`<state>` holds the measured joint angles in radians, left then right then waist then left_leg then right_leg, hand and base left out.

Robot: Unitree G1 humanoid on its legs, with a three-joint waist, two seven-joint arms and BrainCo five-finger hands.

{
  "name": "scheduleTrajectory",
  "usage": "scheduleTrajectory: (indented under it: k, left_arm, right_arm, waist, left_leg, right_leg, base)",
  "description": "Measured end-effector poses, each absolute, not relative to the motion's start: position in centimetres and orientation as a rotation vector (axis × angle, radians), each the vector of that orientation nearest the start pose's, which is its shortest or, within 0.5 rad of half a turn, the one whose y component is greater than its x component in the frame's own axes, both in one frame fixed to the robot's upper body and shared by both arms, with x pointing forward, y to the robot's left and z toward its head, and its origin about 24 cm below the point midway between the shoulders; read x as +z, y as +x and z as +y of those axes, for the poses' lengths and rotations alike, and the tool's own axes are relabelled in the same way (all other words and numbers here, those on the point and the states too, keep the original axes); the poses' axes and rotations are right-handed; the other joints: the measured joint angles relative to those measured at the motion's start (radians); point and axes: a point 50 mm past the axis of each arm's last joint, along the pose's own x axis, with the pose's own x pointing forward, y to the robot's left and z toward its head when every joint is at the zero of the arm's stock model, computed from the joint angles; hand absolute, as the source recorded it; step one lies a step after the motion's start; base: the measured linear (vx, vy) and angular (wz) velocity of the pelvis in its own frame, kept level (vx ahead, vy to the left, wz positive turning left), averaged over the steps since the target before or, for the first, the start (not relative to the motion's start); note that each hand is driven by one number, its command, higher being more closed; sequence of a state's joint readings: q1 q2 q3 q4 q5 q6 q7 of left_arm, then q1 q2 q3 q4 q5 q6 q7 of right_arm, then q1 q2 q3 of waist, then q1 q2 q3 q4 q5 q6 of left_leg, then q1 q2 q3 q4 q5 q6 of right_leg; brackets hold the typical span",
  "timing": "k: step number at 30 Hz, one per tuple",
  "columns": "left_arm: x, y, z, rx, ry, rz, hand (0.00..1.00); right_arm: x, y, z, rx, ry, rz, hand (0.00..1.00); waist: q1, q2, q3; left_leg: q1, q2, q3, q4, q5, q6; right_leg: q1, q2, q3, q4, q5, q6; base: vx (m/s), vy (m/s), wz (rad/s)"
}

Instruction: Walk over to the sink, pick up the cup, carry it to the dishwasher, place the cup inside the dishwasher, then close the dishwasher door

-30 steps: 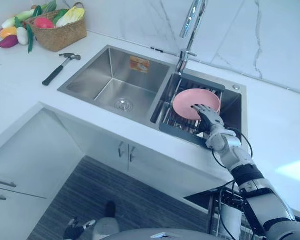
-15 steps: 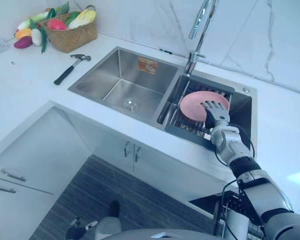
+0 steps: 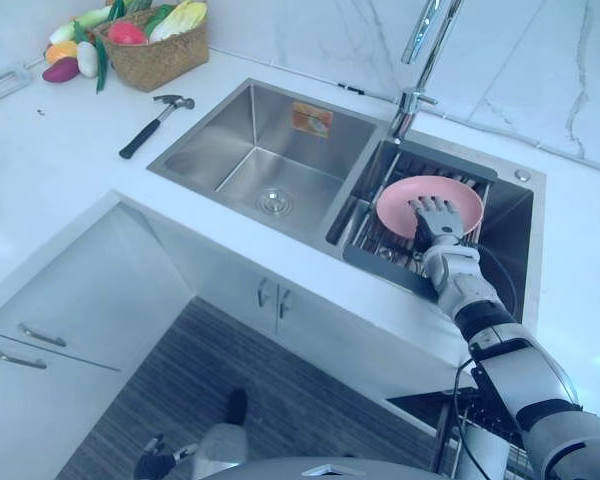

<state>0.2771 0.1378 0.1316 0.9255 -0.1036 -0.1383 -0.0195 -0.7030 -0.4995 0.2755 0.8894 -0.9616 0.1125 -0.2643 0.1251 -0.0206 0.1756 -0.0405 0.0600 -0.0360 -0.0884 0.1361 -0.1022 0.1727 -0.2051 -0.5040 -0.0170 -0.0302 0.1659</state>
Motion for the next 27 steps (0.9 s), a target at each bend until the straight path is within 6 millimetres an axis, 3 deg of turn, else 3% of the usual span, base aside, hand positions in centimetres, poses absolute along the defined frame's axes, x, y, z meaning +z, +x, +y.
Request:
scheduleTrajectory:
  k: [6,10,19,27]
  left_arm:
    - [-15.3,5.4,22.6,0.277,-0.018,1.020,0.00]
    - [-15.3,5.3,22.7,0.289,-0.012,1.023,0.00]
    - [-15.1,5.7,22.8,0.293,-0.005,0.995,0.00]
    - [-14.9,6.0,22.8,0.295,-0.002,0.971,0.00]
  right_arm:
    - [9.5,37.1,-25.2,-0.237,-1.650,0.066,1.00]
    - [10.6,37.4,-24.9,-0.284,-1.650,0.007,1.00]
    - [10.9,37.5,-24.5,-0.291,-1.647,-0.047,1.00]
    - [11.7,37.1,-23.9,-0.295,-1.517,-0.127,1.00]
  waist:
    - [0.009,0.014,0.028]
    - [0.011,0.007,0.038]
    - [0.005,0.000,0.040]
    - [-0.018,-0.001,0.040]
  left_leg:
    - [-0.013,0.001,-0.006,0.000,-0.003,0.000]
    - [-0.022,0.000,-0.004,0.000,0.002,-0.001]
    - [-0.019,0.002,0.010,0.000,0.004,0.002]
    - [-0.013,0.002,0.019,0.000,0.000,0.002]
  right_leg:
    - [-0.011,0.000,0.001,0.007,-0.007,0.004]
    - [-0.015,0.000,0.004,0.009,-0.005,-0.002]
    - [-0.020,0.000,0.021,0.006,0.000,-0.001]
    - [-0.019,-0.002,0.028,0.003,0.007,0.010]
  base:
    - [-0.04,0.007,0.03]
    - [0.03,-0.003,0.00]
    - [0.01,-0.001,-0.03]
    - [0.02,-0.002,-0.02]
